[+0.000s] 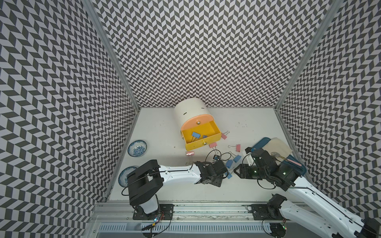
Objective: Put the binder clips in the drawer according to color
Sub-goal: Pick up the binder clip at the center of the board.
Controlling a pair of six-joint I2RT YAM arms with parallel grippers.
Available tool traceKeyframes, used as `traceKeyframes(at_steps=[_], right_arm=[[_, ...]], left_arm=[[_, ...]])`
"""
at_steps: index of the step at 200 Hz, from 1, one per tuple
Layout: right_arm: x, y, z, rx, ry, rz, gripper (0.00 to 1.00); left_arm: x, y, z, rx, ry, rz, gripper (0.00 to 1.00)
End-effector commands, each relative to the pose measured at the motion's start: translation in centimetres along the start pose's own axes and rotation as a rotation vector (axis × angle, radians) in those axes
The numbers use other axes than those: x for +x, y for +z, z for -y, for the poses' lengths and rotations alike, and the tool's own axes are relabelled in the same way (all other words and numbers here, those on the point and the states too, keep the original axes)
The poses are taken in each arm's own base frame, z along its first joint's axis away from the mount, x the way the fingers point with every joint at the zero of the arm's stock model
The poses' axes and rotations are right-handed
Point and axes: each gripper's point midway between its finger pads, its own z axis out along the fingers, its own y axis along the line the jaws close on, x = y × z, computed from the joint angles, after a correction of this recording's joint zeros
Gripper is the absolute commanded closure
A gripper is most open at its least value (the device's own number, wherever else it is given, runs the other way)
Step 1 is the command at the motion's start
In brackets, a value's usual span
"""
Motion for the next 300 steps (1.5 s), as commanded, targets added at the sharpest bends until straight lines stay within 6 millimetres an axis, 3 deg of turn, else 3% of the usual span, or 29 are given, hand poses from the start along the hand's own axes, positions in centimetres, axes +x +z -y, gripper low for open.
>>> traceKeyframes(at_steps=[1, 65, 144, 218, 247, 300], right_arm=[[-0.3, -0.4, -0.1, -0.001, -0.008, 0.025, 0.48], [-0.3, -0.6, 0.0, 0.001, -0.004, 0.034, 0.48], [-0.8, -0.9, -0.1, 0.006, -0.001, 0.06, 0.47], [-0.6, -0.9, -0.1, 0.001, 0.011, 0.049, 0.48], [-0.6, -0.9, -0.1, 0.002, 0.012, 0.052, 0.48], [-1.8, -1.3, -0.6, -0.002, 0.007, 0.091, 0.48]], left_arm=[[-0.6, 0.4, 0.6, -0.002, 0.021, 0.011, 0.26], [-1.1, 0.4, -0.3, -0.071, 0.016, 0.024, 0.26], [0.1, 1.8, -0.2, -0.061, 0.029, -0.018, 0.28], [0.5, 2.1, -0.6, -0.081, 0.032, -0.032, 0.47], [-0.2, 0.9, -0.6, -0.08, 0.029, -0.011, 0.51], [-2.9, -3.5, 0.6, -0.04, 0.028, 0.061, 0.53]])
